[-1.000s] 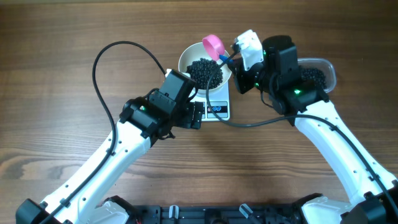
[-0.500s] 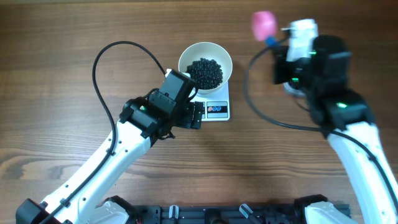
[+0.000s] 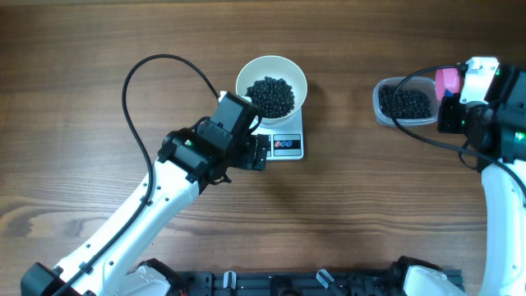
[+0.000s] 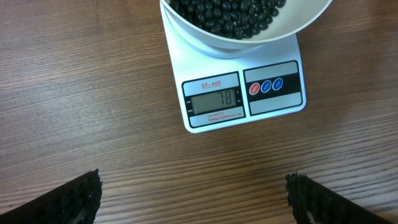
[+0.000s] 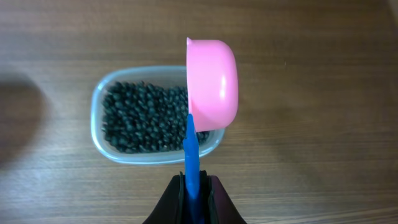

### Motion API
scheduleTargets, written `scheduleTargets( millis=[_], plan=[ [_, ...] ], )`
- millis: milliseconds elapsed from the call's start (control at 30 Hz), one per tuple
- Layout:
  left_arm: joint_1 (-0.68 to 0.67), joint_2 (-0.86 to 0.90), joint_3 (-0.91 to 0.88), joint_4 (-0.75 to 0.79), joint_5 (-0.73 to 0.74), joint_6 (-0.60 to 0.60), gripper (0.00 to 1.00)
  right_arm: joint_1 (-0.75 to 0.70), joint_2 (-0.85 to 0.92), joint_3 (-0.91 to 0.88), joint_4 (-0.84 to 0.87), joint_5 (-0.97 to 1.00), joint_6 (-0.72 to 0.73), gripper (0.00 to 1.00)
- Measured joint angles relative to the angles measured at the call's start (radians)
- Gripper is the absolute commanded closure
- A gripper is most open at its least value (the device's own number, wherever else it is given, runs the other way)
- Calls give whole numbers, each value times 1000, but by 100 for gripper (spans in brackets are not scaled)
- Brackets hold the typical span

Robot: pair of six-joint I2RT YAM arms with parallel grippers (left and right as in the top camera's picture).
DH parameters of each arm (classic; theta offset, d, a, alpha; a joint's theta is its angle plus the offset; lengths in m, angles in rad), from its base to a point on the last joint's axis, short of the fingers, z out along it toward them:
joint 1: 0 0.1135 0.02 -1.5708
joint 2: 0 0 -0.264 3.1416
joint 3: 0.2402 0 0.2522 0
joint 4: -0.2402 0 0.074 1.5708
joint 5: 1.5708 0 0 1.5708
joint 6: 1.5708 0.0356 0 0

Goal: Scoop item into bowl and weigh 150g on scale
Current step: 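Move the empty scoop with the right gripper back to the bean tub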

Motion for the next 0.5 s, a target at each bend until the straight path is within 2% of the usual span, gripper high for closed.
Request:
scheduleTargets(
  millis=[500],
  plan=[
    [0,0,0,0,0,0,0,-1,160,0,8,-49,-45,96]
  ],
)
